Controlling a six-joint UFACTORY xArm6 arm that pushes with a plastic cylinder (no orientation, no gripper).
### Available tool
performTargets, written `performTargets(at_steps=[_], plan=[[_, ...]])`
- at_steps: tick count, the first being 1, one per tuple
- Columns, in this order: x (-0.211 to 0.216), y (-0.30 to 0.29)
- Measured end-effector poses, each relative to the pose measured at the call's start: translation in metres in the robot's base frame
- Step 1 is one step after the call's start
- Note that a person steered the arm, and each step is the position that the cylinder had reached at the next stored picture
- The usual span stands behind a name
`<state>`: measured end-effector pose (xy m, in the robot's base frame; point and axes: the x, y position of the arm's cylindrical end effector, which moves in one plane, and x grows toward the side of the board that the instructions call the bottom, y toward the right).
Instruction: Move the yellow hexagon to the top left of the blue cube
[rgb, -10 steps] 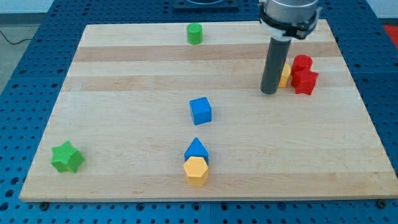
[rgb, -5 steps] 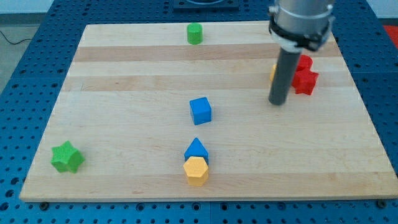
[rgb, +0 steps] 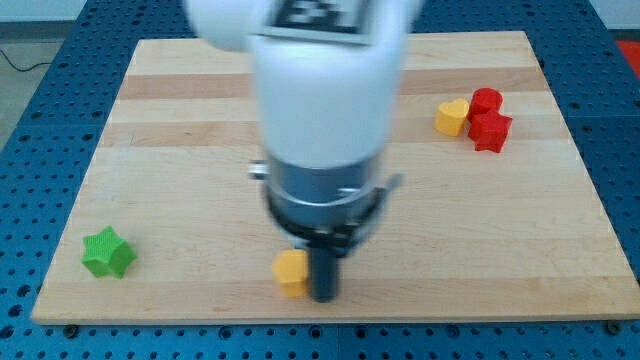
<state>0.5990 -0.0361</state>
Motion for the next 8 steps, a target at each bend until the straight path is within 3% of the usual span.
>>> performTargets(at_steps=[1, 2, 3, 4, 5, 7, 8], plan=[[-0.017, -0.067], [-0.041, -0.087], [-0.009, -0.093], [0.001, -0.146], [-0.030, -0.170], [-0.101, -0.116], [-0.085, -0.122]])
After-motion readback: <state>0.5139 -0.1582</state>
